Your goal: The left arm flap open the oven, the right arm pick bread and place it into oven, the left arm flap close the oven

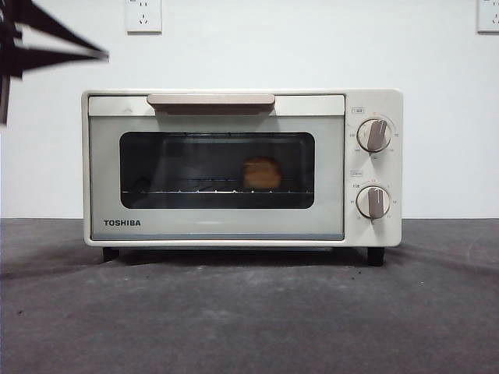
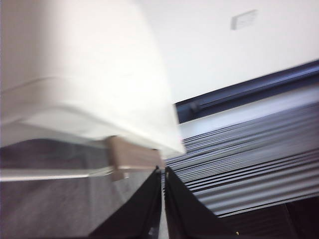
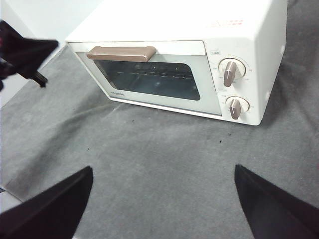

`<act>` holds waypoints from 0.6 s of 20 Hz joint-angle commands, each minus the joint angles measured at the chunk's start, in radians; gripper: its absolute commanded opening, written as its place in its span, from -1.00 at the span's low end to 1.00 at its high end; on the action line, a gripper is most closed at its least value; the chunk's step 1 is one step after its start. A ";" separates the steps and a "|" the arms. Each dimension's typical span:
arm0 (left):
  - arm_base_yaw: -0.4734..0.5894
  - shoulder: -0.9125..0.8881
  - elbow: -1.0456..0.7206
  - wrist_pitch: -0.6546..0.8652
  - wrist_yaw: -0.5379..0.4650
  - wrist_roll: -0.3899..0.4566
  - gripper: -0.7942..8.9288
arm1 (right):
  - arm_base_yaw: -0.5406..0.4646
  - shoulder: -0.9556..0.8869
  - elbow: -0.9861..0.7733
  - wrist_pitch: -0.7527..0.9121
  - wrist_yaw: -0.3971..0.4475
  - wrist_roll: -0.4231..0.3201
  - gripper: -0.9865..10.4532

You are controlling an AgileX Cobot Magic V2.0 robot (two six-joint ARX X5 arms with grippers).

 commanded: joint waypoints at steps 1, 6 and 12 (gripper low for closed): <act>-0.001 -0.065 0.015 -0.022 0.012 0.027 -0.80 | 0.005 0.003 0.018 0.010 -0.003 -0.033 -0.03; -0.001 -0.222 0.015 -0.175 0.011 0.141 -0.80 | 0.006 0.003 0.018 0.010 -0.025 -0.071 -0.03; -0.002 -0.441 0.015 -0.380 -0.008 0.367 -0.80 | 0.006 0.003 0.018 0.010 -0.024 -0.142 -0.03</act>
